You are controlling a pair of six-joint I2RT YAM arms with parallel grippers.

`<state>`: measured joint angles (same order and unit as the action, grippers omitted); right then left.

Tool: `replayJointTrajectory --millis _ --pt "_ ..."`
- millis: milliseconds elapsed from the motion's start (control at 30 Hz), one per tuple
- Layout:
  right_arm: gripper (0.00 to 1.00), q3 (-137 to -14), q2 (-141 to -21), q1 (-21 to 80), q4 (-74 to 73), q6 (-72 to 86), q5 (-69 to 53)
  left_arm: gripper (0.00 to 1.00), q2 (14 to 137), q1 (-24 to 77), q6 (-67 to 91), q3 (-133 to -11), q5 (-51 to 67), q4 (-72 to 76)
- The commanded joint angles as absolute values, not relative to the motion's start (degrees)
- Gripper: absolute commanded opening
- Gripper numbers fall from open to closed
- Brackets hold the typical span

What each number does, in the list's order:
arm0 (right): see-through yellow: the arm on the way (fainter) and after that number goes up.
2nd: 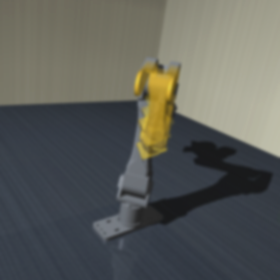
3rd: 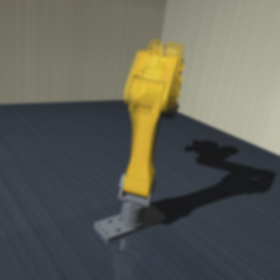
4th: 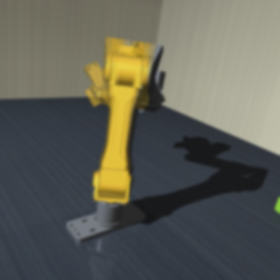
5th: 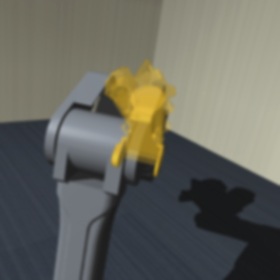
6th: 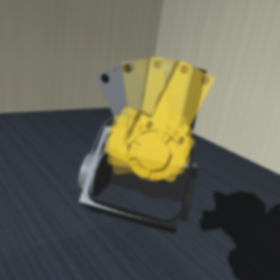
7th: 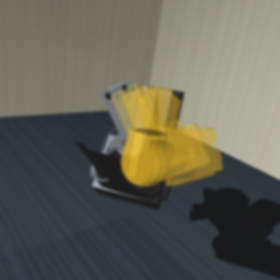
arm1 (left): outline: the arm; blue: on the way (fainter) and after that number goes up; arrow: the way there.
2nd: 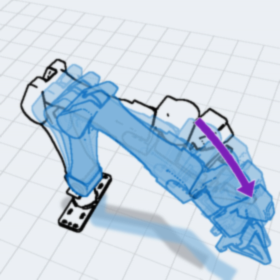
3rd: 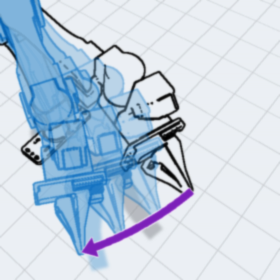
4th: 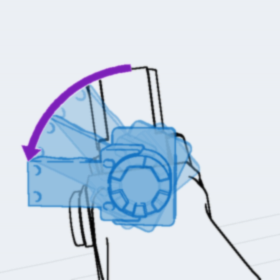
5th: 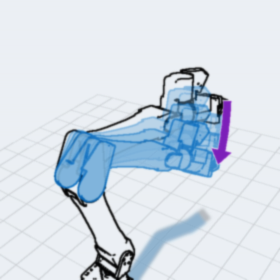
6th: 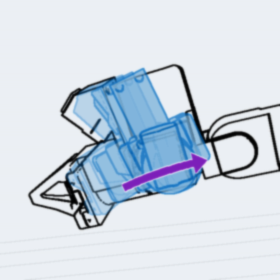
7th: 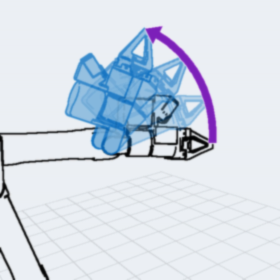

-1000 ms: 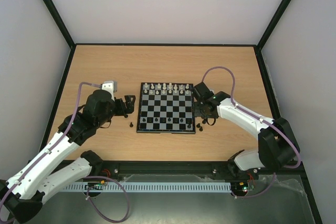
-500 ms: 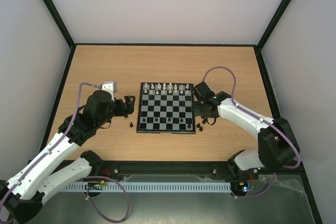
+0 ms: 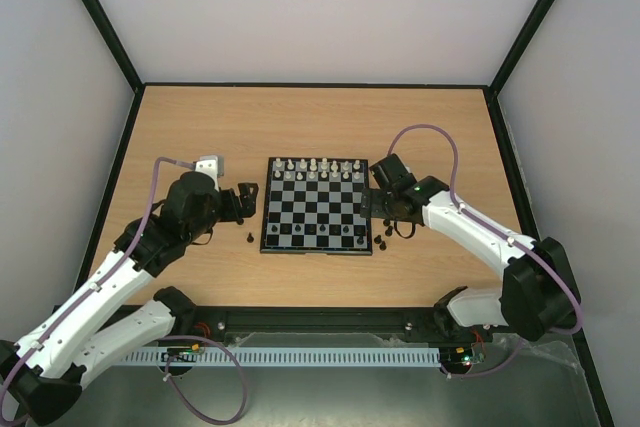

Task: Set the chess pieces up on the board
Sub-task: Pick up the chess piece at the center of the board.

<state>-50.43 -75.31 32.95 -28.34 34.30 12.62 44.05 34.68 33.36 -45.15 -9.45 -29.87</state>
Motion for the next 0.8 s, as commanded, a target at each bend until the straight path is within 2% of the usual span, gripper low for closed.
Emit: replayJointTrajectory --millis 0,433,767 --pt "0.99 -50.76 -74.72 32.7 -30.39 35.25 12.74 1.0 43.39 34.33 32.73 -44.8 -9.63 -29.0" --pt "0.99 -51.01 -74.31 32.74 -30.96 34.82 14.0 1.0 42.93 34.29 32.67 -44.66 -8.97 -28.94" --pt "0.98 -53.21 -79.24 32.7 -33.15 33.22 15.29 0.99 43.31 34.3 32.48 -44.5 -8.94 -28.56"
